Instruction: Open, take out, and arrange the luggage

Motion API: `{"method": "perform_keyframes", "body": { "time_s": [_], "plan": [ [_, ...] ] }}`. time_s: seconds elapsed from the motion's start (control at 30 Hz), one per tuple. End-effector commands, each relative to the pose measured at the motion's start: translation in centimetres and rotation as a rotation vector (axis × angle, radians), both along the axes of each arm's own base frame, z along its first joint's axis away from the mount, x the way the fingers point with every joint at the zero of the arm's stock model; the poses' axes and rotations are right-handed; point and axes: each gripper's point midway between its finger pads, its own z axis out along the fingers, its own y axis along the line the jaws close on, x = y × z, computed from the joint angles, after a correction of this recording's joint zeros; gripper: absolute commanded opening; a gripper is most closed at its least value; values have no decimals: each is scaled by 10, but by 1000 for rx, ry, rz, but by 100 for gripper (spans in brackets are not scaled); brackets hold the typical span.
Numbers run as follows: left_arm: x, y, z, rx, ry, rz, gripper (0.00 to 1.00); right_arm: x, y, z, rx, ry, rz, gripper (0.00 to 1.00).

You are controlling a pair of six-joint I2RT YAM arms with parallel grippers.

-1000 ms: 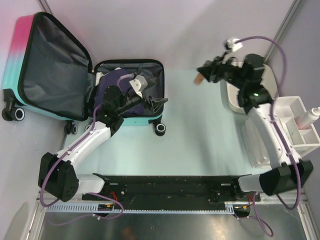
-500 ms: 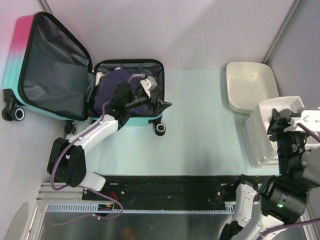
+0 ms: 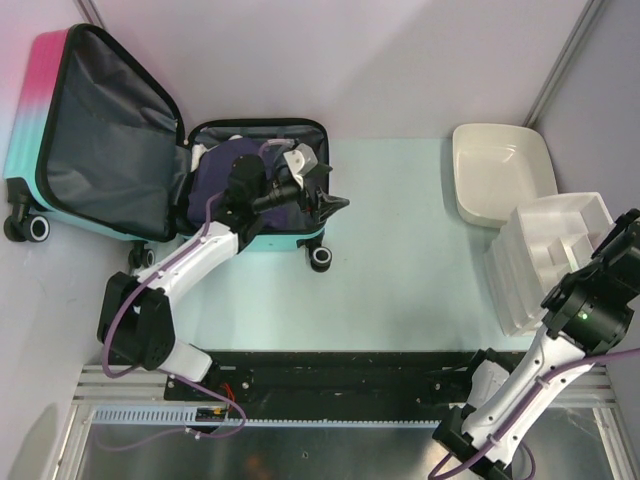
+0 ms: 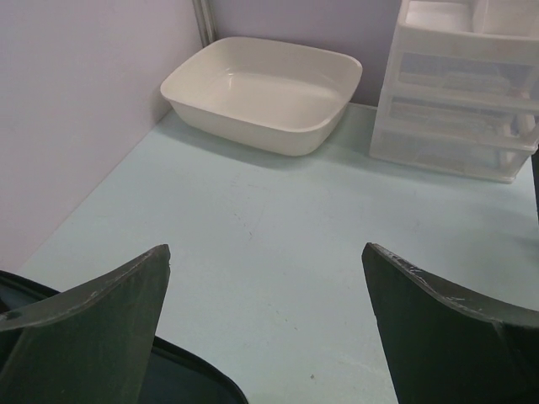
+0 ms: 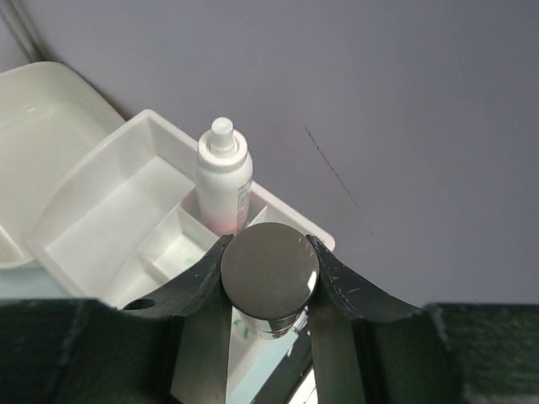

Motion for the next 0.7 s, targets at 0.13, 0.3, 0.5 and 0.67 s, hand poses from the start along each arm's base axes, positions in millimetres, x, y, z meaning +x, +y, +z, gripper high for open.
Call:
{"method": "perform_keyframes", "body": {
  "time_s": [0.13, 0.3, 0.5, 0.67],
  "plan": [
    [6, -9, 12, 20, -92, -39, 100, 15, -31, 30, -128, -94, -61, 0],
    [18, -14, 16, 20, -95, -39, 100, 23, -45, 27, -147, -104, -64, 0],
    [33, -18, 14, 25, -89, -41, 100, 29, -57, 8, -124, -97, -55, 0],
    [43, -18, 14, 29, -77, -34, 100, 42, -65, -10, -78, -96, -28, 0]
  ]
}}
